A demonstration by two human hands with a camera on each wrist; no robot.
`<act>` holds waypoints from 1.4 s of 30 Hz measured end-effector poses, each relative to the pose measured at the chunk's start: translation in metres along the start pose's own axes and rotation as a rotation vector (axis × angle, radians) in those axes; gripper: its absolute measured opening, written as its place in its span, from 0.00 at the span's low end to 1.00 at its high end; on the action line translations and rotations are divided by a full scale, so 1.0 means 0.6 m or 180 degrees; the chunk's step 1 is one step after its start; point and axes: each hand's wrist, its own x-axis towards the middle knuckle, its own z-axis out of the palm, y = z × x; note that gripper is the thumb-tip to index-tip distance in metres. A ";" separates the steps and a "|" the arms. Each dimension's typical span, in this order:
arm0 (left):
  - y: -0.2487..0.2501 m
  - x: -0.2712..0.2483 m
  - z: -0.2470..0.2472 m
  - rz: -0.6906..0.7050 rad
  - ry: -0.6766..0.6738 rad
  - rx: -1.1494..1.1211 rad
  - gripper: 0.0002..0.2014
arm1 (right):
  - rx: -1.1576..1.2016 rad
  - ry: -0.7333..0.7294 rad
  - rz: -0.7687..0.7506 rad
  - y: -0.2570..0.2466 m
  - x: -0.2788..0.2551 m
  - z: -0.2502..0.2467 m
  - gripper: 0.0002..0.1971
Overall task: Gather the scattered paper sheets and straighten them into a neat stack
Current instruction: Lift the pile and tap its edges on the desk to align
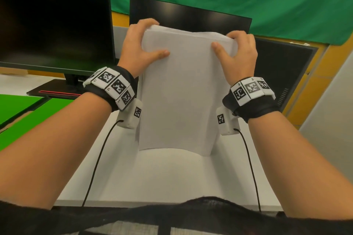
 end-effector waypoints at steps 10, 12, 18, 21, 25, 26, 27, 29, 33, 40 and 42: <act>-0.012 0.002 -0.005 0.0056 -0.0042 -0.0165 0.27 | 0.0107 0.0063 -0.0130 -0.004 -0.006 0.005 0.21; -0.014 0.003 -0.006 0.0036 -0.0001 -0.0225 0.25 | 0.0251 0.0249 -0.0088 -0.005 -0.006 0.005 0.21; -0.010 -0.001 -0.005 0.0094 -0.0052 -0.0400 0.22 | 0.0323 -0.0005 -0.0279 -0.009 -0.008 0.009 0.16; -0.013 -0.002 -0.006 0.0090 0.0130 -0.0398 0.17 | 0.0600 0.0367 -0.0093 -0.005 -0.005 0.007 0.08; -0.015 0.000 -0.007 0.0064 0.0287 -0.0473 0.15 | 0.0782 0.0460 0.0100 -0.004 -0.009 0.008 0.04; -0.016 0.001 -0.009 0.0040 0.0325 -0.0531 0.15 | 0.0921 0.0486 0.0172 -0.004 -0.011 0.007 0.04; -0.016 0.001 -0.011 -0.0038 0.0332 -0.0651 0.17 | 0.1143 0.0512 0.0307 -0.004 -0.013 0.004 0.07; -0.034 -0.003 -0.014 -0.0514 0.0138 -0.1175 0.22 | 0.1658 0.0442 0.0677 0.000 -0.023 -0.001 0.16; -0.093 -0.059 0.005 -0.1804 -0.0921 -0.2193 0.41 | 0.2502 -0.0526 0.1798 0.035 -0.084 0.007 0.33; -0.119 -0.153 0.066 -0.2286 -0.0641 -0.2175 0.31 | 0.2320 -0.0917 0.2581 0.069 -0.145 0.037 0.46; -0.110 -0.145 0.070 -0.2228 -0.0343 -0.2191 0.20 | 0.2434 -0.0585 0.2545 0.057 -0.138 0.041 0.31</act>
